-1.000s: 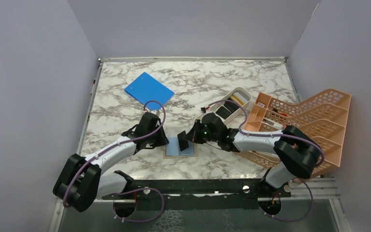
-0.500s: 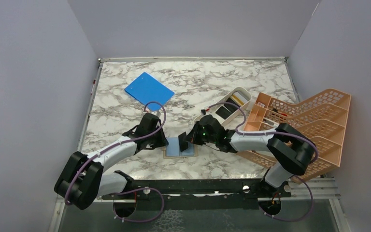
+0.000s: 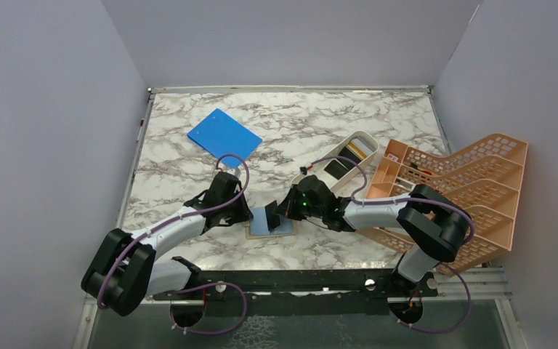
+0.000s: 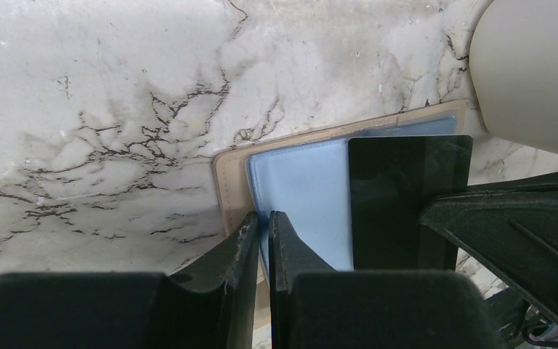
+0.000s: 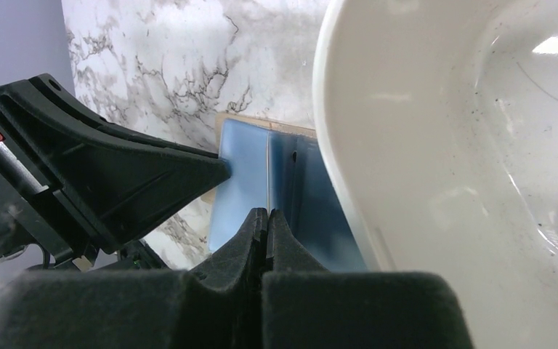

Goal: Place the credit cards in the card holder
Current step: Move the card holder to the center of the board, then insert the credit card into the card holder.

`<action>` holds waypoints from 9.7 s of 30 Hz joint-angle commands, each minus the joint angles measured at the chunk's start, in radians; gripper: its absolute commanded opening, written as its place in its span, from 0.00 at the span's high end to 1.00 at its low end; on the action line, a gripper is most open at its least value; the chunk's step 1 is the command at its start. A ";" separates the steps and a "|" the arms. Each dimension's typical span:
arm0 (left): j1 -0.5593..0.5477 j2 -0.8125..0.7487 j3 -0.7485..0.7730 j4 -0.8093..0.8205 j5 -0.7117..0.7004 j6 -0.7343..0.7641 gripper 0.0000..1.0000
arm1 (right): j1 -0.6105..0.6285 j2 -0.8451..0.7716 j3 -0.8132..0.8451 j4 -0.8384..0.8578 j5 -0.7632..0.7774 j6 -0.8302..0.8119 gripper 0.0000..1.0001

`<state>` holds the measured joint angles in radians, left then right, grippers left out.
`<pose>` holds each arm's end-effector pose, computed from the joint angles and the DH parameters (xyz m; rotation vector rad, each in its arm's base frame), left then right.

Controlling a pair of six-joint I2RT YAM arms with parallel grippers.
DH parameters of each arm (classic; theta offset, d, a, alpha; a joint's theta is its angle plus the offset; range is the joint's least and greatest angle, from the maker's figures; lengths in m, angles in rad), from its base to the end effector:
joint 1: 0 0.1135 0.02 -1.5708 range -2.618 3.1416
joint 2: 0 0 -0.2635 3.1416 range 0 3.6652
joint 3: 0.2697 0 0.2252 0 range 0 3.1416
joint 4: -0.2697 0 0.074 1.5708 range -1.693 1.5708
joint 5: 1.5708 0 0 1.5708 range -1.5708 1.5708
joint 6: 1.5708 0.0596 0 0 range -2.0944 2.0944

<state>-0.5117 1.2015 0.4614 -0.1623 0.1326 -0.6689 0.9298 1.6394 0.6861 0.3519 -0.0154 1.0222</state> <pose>0.1776 -0.1088 0.1527 -0.1435 2.5804 -0.6419 0.1923 0.2593 0.1586 0.1012 2.4001 1.0581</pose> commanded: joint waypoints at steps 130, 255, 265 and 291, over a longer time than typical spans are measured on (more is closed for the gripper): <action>0.002 -0.060 -0.055 -0.007 -0.013 -0.010 1.00 | 0.021 0.084 -0.121 0.069 0.030 0.042 0.98; -0.189 -0.018 -0.061 0.165 0.110 0.063 0.93 | 0.030 -0.417 -0.427 0.142 0.048 0.084 0.99; -0.189 -0.028 -0.069 0.167 0.109 0.057 0.93 | 0.030 -0.347 -0.421 0.189 0.039 0.088 0.99; -0.189 -0.029 -0.078 0.174 0.107 0.051 0.93 | 0.030 -0.363 -0.407 0.169 0.044 0.089 0.99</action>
<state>-0.6960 1.1873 0.3958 -0.0124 0.2493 -0.6102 0.9607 1.2541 0.2665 0.5072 0.0071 1.1172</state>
